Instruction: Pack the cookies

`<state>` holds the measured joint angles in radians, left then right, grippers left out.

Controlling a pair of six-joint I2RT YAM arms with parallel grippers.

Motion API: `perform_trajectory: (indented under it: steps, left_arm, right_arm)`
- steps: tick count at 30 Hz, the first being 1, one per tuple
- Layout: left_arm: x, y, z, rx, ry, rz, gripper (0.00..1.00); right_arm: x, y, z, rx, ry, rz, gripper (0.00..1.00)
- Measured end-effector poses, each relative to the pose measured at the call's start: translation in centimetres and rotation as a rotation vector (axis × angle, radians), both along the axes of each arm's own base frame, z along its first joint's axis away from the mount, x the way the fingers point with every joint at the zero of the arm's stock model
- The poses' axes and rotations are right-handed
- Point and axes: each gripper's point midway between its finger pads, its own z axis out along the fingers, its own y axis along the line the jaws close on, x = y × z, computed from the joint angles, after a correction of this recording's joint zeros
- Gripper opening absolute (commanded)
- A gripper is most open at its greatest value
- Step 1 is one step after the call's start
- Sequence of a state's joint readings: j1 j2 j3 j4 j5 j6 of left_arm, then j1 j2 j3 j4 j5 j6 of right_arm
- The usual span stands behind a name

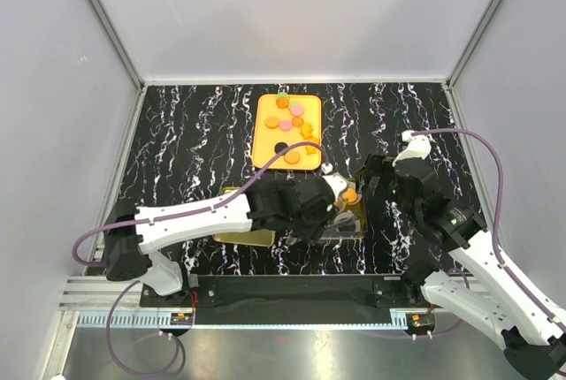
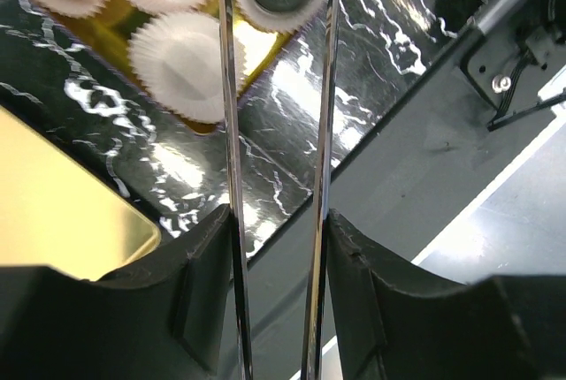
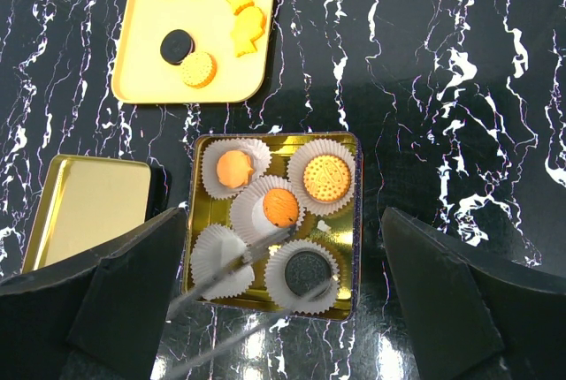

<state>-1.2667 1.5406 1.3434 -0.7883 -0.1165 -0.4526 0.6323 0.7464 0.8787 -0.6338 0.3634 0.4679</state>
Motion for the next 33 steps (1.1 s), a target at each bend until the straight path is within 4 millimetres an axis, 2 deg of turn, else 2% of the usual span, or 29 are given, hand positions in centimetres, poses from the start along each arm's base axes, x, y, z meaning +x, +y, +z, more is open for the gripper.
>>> perform_trajectory:
  steps: [4, 8, 12, 16, 20, 24, 29, 33]
  left_arm:
    - [2.2, 0.7, 2.0, -0.045, -0.023, 0.05, 0.47]
    - [5.7, 1.9, 5.1, -0.114, -0.069, 0.138, 0.47]
    - [10.9, 4.0, 7.6, -0.154, -0.127, 0.264, 0.47]
    - [16.3, 6.7, 8.5, -0.137, -0.181, 0.391, 0.47]
    - [20.7, 7.7, 7.5, -0.093, -0.196, 0.457, 0.47]
    - [23.1, 7.4, 4.6, -0.022, -0.17, 0.464, 0.46]
    - [23.8, 6.9, 0.8, 0.055, -0.122, 0.444, 0.46]
    - [23.9, 6.8, -0.6, 0.079, -0.102, 0.434, 0.46]
  right_arm:
    - [0.0, 0.0, 0.0, 0.0, 0.0, 0.0, 1.0]
    - [0.0, 0.0, 0.0, 0.0, 0.0, 0.001, 1.0]
    - [0.0, 0.0, 0.0, -0.001, 0.0, 0.002, 1.0]
    - [0.0, 0.0, 0.0, -0.003, 0.0, 0.003, 1.0]
    - [0.0, 0.0, 0.0, -0.003, -0.001, 0.003, 1.0]
    - [-0.1, 0.0, 0.1, 0.001, -0.005, 0.006, 1.0]
    - [-0.2, -0.1, 0.4, 0.009, -0.013, 0.007, 0.99]
    - [-0.3, -0.1, 0.6, 0.013, -0.019, 0.007, 1.0]
